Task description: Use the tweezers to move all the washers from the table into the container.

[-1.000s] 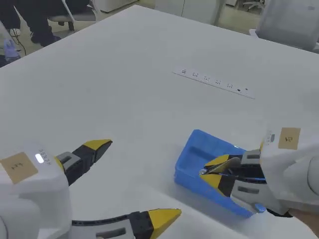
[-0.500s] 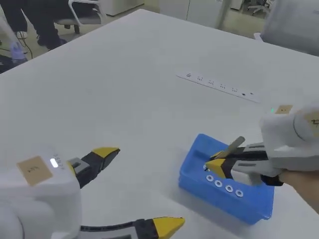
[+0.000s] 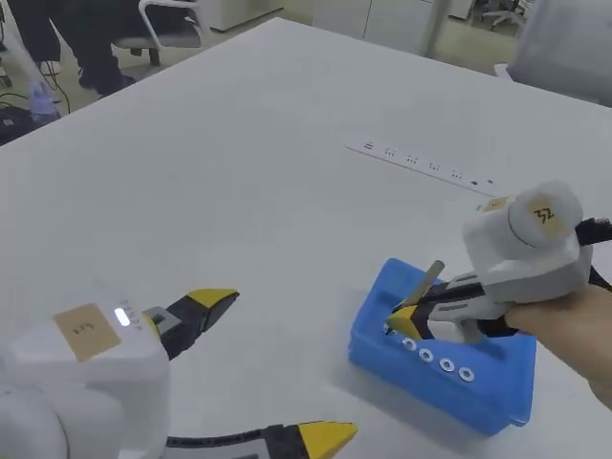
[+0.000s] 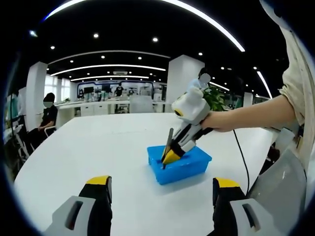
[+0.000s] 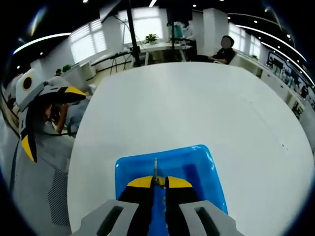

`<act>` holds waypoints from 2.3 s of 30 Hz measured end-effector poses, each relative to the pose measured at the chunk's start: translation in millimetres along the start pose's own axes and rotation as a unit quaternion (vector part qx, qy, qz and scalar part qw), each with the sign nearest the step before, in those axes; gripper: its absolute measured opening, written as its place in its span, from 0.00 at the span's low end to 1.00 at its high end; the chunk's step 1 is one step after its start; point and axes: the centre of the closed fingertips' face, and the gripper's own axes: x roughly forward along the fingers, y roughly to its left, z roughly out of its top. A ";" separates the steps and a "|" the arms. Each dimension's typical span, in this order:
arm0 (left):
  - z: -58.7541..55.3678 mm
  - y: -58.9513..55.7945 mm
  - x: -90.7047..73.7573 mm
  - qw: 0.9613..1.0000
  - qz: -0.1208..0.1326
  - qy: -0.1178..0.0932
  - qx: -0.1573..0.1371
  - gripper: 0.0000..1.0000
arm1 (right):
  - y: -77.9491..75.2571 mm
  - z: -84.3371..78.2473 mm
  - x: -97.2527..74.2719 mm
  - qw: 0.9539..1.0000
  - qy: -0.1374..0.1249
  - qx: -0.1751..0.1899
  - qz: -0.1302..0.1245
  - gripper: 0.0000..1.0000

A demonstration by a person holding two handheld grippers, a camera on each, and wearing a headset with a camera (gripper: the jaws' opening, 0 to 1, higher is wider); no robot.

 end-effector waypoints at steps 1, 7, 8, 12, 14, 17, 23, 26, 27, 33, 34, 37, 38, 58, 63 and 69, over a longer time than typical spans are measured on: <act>-0.1 0.1 0.0 1.000 0.000 0.000 0.000 0.86 | 0.2 -0.5 0.4 1.000 0.002 -0.001 0.001 0.05; -0.6 0.9 -0.1 1.000 0.002 0.002 0.003 0.85 | -1.3 -1.8 2.7 1.000 0.006 -0.003 0.002 0.05; -0.7 0.9 -0.1 1.000 0.002 0.002 0.003 0.85 | -1.3 -1.8 2.6 1.000 0.007 -0.003 0.002 0.05; -0.9 1.1 0.0 1.000 0.002 0.003 0.004 0.85 | -2.2 -3.0 2.8 1.000 0.011 -0.008 0.001 0.05; -0.4 0.8 -0.1 1.000 0.001 0.002 0.003 0.85 | -1.4 -2.3 1.8 1.000 0.010 -0.008 0.001 0.05; 0.3 -1.2 0.2 1.000 -0.005 0.000 -0.001 0.86 | 2.1 1.2 -3.7 1.000 0.004 -0.012 -0.002 0.05; 2.7 -9.2 0.4 1.000 -0.027 -0.006 -0.004 0.86 | 10.5 14.2 -28.5 0.999 -0.023 -0.025 -0.019 0.05; 3.3 -13.6 0.5 0.999 -0.036 -0.005 0.001 0.86 | 16.1 19.5 -43.3 0.998 -0.036 -0.032 -0.030 0.05; 3.6 -15.2 0.7 0.999 -0.040 -0.006 0.000 0.86 | 18.1 21.3 -49.1 0.998 -0.041 -0.037 -0.035 0.05; 7.4 -18.8 -2.2 0.998 -0.055 -0.015 -0.014 0.84 | 31.4 25.8 -72.3 0.996 -0.050 -0.054 -0.044 0.05; 7.3 -19.8 -2.8 0.998 -0.058 -0.016 -0.012 0.83 | 32.0 26.2 -73.8 0.996 -0.051 -0.056 -0.045 0.05; 0.5 -22.9 -4.7 0.998 -0.069 -0.004 -0.013 0.83 | 40.2 27.1 -84.0 0.995 -0.058 -0.057 -0.050 0.05; 0.3 -23.5 -5.8 0.997 -0.072 -0.006 -0.017 0.83 | 42.5 27.3 -86.2 0.995 -0.061 -0.057 -0.052 0.05; 13.1 -59.1 -9.7 0.977 -0.198 0.024 0.079 0.47 | 100.6 -13.0 -99.7 0.996 -0.053 -0.058 -0.040 0.05; 19.7 -72.6 -6.8 0.968 -0.224 0.027 0.112 0.41 | 113.6 -21.0 -99.2 0.995 -0.037 -0.083 -0.027 0.05; 28.0 -87.2 -5.5 0.953 -0.264 0.023 0.144 0.26 | 135.0 -36.7 -93.9 0.991 0.000 -0.134 -0.001 0.05</act>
